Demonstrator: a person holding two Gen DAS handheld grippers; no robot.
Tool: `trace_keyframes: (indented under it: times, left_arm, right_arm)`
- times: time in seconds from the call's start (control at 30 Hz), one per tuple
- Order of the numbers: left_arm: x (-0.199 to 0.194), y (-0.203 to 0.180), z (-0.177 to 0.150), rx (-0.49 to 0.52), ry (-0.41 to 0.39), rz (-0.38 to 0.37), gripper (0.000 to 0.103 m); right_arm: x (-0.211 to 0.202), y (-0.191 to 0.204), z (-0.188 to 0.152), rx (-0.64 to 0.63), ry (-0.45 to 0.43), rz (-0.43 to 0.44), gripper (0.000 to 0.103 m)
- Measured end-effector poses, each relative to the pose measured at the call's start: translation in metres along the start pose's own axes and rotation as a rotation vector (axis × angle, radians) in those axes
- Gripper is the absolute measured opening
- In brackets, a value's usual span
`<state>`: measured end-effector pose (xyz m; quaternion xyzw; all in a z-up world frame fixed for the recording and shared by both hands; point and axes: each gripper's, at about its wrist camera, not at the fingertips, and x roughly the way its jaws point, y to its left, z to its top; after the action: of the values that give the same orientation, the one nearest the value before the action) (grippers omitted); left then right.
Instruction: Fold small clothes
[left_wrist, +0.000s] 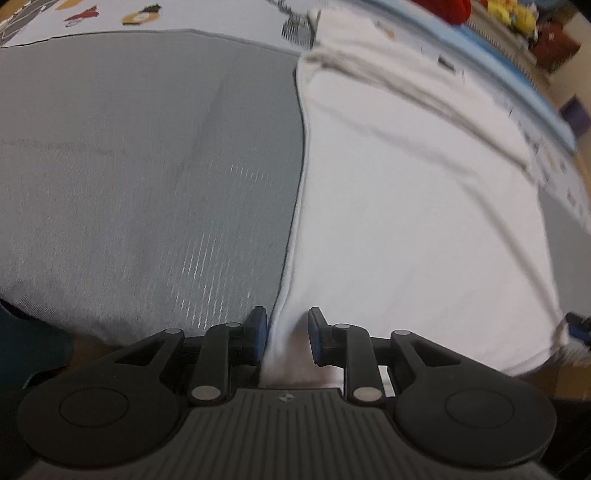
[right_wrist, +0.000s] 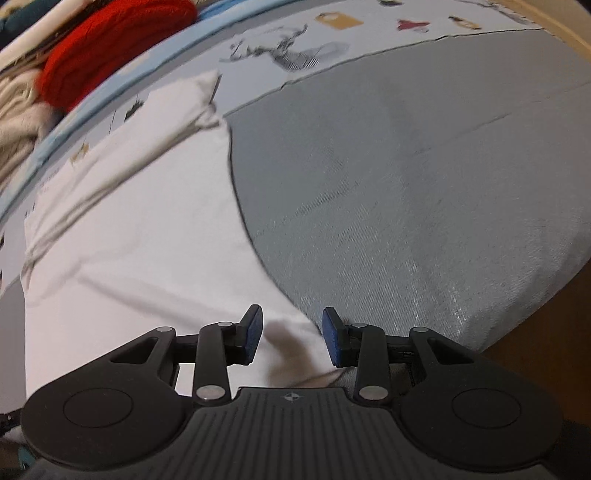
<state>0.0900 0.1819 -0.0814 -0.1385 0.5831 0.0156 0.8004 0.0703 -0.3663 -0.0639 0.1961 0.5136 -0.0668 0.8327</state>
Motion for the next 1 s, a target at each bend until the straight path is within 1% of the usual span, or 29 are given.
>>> trace_keyframes:
  times: [0.03, 0.07, 0.1, 0.13, 0.23, 0.27, 0.33, 0.37, 0.4, 0.43, 0.47, 0.5, 0.6, 0.7, 0.77, 0.83, 0.93, 0.97, 1.0]
  left_arm:
    - [0.001, 0.000, -0.002, 0.009, 0.001, 0.005, 0.026]
    - [0.001, -0.002, -0.003, 0.026, -0.001, 0.009, 0.024]
    - [0.001, -0.004, -0.004, 0.049, -0.004, 0.015, 0.002]
    - [-0.001, -0.005, -0.004, 0.062, -0.014, 0.026, 0.003]
    - [-0.017, 0.010, -0.006, 0.001, -0.087, 0.066, 0.003]
    - [-0.021, 0.012, -0.006, -0.015, -0.092, 0.071, 0.003]
    - [-0.018, 0.013, -0.007, -0.010, -0.065, 0.063, 0.004]
    - [-0.015, 0.012, -0.007, -0.006, -0.042, 0.045, 0.007]
    - [-0.013, 0.013, -0.007, -0.012, -0.033, 0.036, 0.015]
    - [-0.012, 0.014, -0.007, -0.023, -0.032, 0.029, 0.020]
    - [-0.012, 0.015, -0.006, -0.036, -0.033, 0.022, 0.028]
    - [-0.012, 0.017, -0.004, -0.045, -0.031, 0.016, 0.028]
    - [-0.010, 0.020, -0.003, -0.057, -0.021, 0.021, 0.028]
    - [-0.005, 0.016, -0.004, -0.037, -0.002, 0.039, 0.028]
    - [-0.004, 0.013, -0.005, -0.017, 0.000, 0.047, 0.027]
    - [-0.001, 0.011, -0.005, 0.001, -0.001, 0.054, 0.015]
    - [-0.003, 0.006, -0.008, 0.038, -0.018, 0.056, 0.008]
    - [-0.005, 0.005, -0.008, 0.045, -0.026, 0.056, 0.008]
    - [-0.006, 0.004, -0.008, 0.045, -0.033, 0.055, 0.008]
  right_arm:
    - [0.002, 0.000, 0.000, -0.003, 0.013, 0.002, 0.039]
    - [0.003, 0.000, -0.001, -0.006, 0.025, 0.002, 0.039]
    - [0.005, 0.000, -0.002, -0.013, 0.033, 0.002, 0.039]
    - [0.005, 0.001, -0.002, -0.019, 0.038, 0.003, 0.039]
    - [0.006, 0.003, -0.002, -0.033, 0.043, 0.002, 0.039]
    - [0.005, 0.001, -0.003, -0.027, 0.041, 0.003, 0.039]
    - [0.005, -0.001, -0.002, -0.013, 0.042, 0.005, 0.040]
    - [0.005, -0.002, -0.003, -0.012, 0.045, 0.003, 0.040]
    - [0.005, -0.002, -0.003, -0.017, 0.051, 0.001, 0.041]
    - [0.006, -0.002, -0.003, -0.021, 0.056, 0.000, 0.041]
    - [0.007, -0.002, -0.003, -0.023, 0.063, 0.003, 0.041]
    - [0.007, -0.001, -0.004, -0.023, 0.072, 0.010, 0.041]
    - [0.010, 0.004, -0.008, -0.044, 0.109, 0.036, 0.041]
    - [0.016, 0.011, -0.013, -0.105, 0.142, -0.009, 0.041]
    - [0.016, 0.012, -0.013, -0.117, 0.141, -0.015, 0.041]
    - [0.016, 0.012, -0.012, -0.116, 0.142, -0.014, 0.041]
    - [0.015, 0.013, -0.014, -0.136, 0.140, -0.018, 0.040]
    - [0.015, 0.014, -0.014, -0.150, 0.139, -0.020, 0.037]
    - [0.015, 0.015, -0.016, -0.160, 0.138, -0.015, 0.022]
